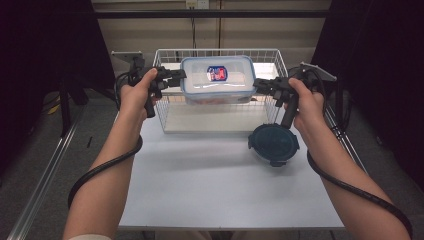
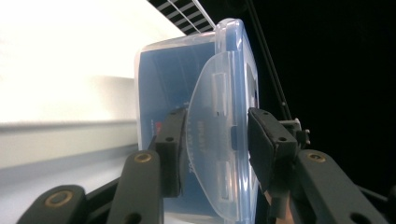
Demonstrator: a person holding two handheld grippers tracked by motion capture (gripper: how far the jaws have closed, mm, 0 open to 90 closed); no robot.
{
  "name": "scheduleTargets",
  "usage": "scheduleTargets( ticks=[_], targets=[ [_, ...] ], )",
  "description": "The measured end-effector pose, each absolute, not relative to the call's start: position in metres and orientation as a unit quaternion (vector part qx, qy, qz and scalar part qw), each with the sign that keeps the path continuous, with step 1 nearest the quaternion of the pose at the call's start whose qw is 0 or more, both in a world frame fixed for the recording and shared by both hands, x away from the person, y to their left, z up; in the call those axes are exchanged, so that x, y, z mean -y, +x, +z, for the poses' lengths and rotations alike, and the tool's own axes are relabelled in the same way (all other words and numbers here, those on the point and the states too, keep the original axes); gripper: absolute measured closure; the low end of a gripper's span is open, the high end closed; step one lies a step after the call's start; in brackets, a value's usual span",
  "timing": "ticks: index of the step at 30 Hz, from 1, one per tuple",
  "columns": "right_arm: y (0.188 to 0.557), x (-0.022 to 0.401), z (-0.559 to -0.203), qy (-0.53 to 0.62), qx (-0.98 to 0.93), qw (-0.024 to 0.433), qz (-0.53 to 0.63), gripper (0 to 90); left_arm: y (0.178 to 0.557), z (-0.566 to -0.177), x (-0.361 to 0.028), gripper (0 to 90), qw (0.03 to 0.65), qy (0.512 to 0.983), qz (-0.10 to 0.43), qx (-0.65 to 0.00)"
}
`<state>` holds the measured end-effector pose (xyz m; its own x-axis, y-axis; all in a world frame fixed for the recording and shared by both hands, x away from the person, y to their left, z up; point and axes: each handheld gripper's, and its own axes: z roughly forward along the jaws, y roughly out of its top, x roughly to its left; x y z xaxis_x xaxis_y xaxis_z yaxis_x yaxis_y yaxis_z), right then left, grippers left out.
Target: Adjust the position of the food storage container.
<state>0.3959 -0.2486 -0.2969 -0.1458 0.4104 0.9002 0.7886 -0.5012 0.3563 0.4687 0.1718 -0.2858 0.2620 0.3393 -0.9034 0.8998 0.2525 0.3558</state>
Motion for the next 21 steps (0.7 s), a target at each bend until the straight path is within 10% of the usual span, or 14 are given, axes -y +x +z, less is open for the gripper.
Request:
scheduleTargets(
  ticks=[21],
  targets=[
    [0.437, 0.250, -0.297, -0.655, 0.446, 0.148, -0.592, 71.5, 0.506, -0.290, -0.164, 59.1, 0.565, 0.538, -0.248, -0.574]
  ],
)
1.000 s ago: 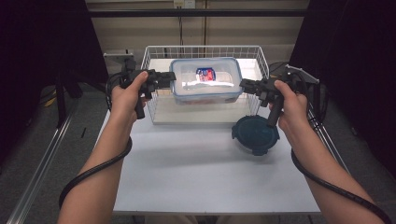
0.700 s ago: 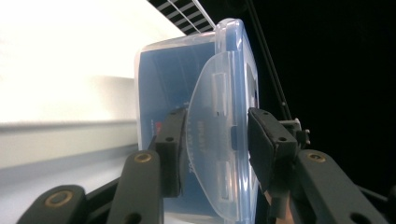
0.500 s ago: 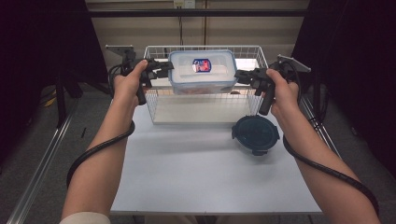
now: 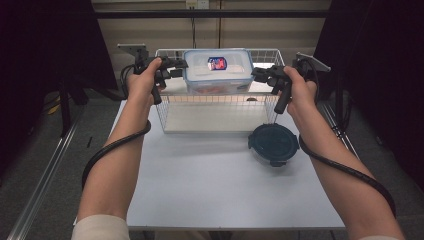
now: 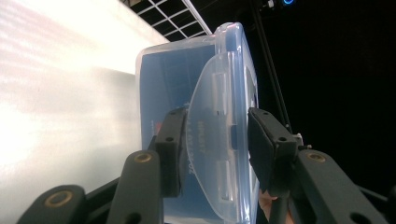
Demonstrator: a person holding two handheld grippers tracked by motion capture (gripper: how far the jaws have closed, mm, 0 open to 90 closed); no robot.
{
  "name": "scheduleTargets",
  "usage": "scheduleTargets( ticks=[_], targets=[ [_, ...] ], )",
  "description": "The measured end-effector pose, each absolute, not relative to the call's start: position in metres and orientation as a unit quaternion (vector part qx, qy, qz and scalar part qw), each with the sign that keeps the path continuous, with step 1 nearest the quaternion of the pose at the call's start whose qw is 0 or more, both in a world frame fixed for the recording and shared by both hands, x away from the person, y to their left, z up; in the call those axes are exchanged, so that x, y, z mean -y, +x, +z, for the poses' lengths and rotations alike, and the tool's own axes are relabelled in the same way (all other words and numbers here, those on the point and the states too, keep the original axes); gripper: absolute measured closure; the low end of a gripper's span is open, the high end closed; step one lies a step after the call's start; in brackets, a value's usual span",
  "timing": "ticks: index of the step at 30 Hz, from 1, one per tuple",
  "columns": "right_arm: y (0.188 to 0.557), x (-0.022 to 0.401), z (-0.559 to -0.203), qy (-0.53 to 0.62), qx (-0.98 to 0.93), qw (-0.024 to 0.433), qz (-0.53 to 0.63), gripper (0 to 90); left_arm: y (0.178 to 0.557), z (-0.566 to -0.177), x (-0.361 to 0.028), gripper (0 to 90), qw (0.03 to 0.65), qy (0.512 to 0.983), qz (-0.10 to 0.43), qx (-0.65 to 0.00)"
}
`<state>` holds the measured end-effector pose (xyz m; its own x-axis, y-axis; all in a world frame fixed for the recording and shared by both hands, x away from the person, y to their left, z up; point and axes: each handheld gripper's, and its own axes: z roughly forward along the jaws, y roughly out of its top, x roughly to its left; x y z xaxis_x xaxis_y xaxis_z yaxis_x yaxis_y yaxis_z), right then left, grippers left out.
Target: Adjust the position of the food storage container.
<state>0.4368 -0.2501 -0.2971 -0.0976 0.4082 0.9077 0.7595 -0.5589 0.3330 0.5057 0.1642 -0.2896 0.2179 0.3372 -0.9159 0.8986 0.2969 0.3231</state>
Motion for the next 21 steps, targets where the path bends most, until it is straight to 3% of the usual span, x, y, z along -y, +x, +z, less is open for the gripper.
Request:
scheduleTargets(
  ticks=[21],
  targets=[
    [0.449, 0.247, -0.297, -0.661, 0.448, 0.132, -0.588, 70.7, 0.527, -0.290, -0.161, 58.6, 0.564, 0.531, -0.240, -0.586]
  ],
)
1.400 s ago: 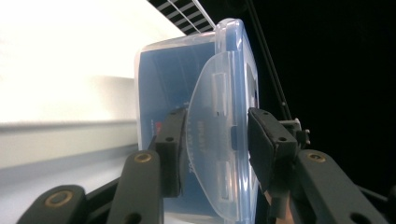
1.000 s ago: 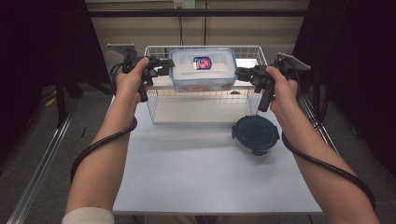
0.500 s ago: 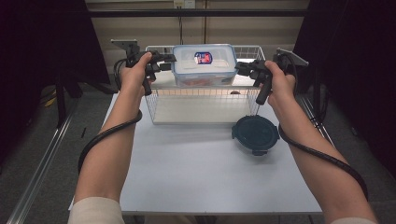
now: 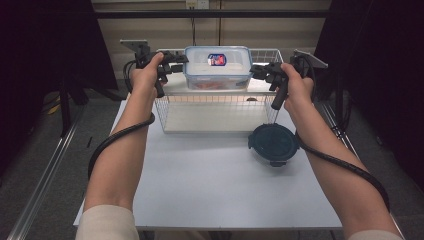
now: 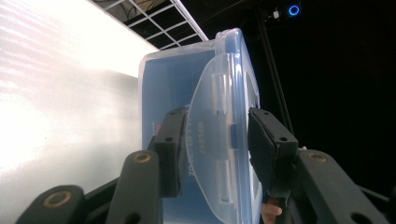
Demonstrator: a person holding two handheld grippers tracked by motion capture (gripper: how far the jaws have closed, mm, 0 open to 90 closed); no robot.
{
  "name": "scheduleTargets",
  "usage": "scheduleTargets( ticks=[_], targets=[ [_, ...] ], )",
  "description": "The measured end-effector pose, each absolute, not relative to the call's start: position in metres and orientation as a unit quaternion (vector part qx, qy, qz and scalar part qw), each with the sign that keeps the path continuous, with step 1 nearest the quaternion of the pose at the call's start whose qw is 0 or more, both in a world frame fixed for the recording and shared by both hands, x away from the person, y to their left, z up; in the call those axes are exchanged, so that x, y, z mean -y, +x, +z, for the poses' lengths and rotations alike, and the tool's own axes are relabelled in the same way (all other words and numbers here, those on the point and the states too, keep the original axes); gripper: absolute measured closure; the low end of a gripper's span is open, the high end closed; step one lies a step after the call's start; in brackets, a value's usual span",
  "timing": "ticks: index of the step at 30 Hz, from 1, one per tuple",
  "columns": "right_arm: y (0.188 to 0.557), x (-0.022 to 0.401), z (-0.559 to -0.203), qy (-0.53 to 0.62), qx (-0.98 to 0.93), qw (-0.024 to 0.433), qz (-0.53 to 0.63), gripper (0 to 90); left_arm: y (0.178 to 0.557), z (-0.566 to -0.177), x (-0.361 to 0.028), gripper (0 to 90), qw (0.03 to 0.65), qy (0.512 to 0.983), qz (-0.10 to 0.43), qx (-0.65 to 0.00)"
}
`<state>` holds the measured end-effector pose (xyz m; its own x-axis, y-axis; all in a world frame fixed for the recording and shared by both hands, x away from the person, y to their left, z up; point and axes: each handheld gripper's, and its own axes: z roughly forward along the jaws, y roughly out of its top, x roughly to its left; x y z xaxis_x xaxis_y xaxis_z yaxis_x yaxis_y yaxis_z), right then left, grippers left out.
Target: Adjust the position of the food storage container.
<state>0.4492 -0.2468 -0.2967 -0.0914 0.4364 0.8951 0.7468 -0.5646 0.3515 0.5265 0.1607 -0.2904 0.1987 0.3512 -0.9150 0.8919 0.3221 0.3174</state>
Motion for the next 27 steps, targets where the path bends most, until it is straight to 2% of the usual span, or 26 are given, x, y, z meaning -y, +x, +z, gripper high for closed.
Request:
scheduleTargets(
  ticks=[9, 27],
  targets=[
    [0.453, 0.243, -0.297, -0.663, 0.444, 0.129, -0.589, 70.4, 0.532, -0.293, -0.159, 57.4, 0.564, 0.519, -0.226, -0.601],
    [0.462, 0.241, -0.297, -0.669, 0.433, 0.118, -0.592, 69.1, 0.533, -0.292, -0.154, 54.1, 0.560, 0.530, -0.197, -0.606]
  ],
)
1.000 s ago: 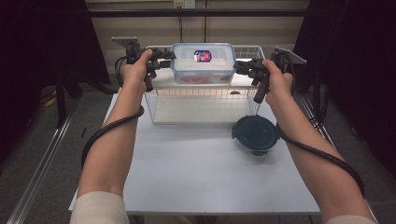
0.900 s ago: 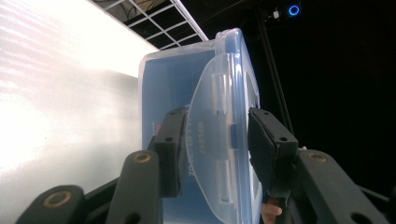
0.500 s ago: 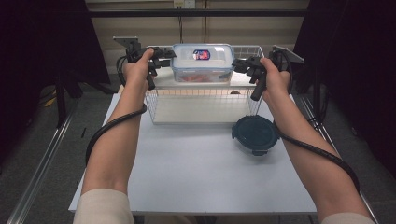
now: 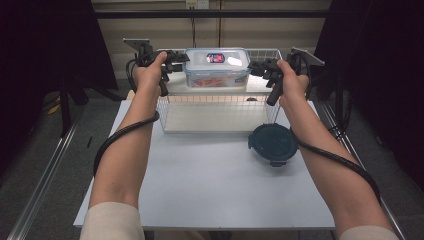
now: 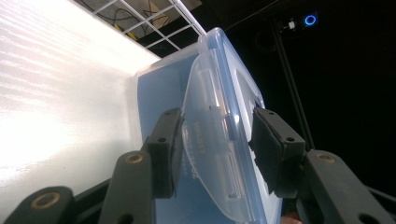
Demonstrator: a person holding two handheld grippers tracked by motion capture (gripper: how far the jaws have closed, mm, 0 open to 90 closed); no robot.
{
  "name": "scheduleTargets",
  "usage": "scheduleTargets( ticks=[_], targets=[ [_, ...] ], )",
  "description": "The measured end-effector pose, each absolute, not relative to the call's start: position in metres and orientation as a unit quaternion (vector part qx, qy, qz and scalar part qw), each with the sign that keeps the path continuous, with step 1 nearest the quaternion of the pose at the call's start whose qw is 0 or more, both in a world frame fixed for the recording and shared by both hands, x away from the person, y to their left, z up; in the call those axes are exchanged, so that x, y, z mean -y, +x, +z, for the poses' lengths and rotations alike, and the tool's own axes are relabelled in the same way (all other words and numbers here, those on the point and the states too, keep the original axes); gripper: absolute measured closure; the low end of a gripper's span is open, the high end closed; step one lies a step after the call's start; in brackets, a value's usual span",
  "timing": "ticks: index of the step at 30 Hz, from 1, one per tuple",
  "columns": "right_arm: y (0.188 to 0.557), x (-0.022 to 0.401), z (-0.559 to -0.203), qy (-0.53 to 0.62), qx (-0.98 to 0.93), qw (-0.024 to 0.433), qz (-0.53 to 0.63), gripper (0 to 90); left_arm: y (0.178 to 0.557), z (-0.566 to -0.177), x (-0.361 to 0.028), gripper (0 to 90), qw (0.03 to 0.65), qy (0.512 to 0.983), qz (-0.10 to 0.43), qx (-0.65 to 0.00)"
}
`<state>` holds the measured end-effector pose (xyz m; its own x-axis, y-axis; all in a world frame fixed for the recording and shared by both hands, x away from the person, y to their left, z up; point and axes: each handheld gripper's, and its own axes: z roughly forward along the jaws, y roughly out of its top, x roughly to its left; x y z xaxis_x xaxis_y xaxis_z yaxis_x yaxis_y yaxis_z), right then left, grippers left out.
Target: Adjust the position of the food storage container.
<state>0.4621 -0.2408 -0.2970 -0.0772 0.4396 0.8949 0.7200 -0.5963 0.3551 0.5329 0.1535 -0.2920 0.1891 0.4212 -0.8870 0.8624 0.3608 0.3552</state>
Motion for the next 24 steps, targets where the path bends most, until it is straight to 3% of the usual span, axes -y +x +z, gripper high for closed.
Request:
scheduleTargets(
  ticks=[15, 19, 24],
  targets=[
    [0.4636, 0.2377, -0.2956, -0.668, 0.444, 0.098, -0.589, 68.2, 0.5323, -0.2923, -0.1476, 50.7, 0.557, 0.544, -0.163, -0.606],
    [0.4614, 0.2342, -0.2945, -0.661, 0.451, 0.092, -0.592, 63.4, 0.5318, -0.2916, -0.1467, 41.8, 0.567, 0.542, -0.158, -0.600],
    [0.4586, 0.2313, -0.2910, -0.658, 0.458, 0.084, -0.592, 58.0, 0.5285, -0.2835, -0.1484, 37.3, 0.569, 0.551, -0.133, -0.596]
  ],
)
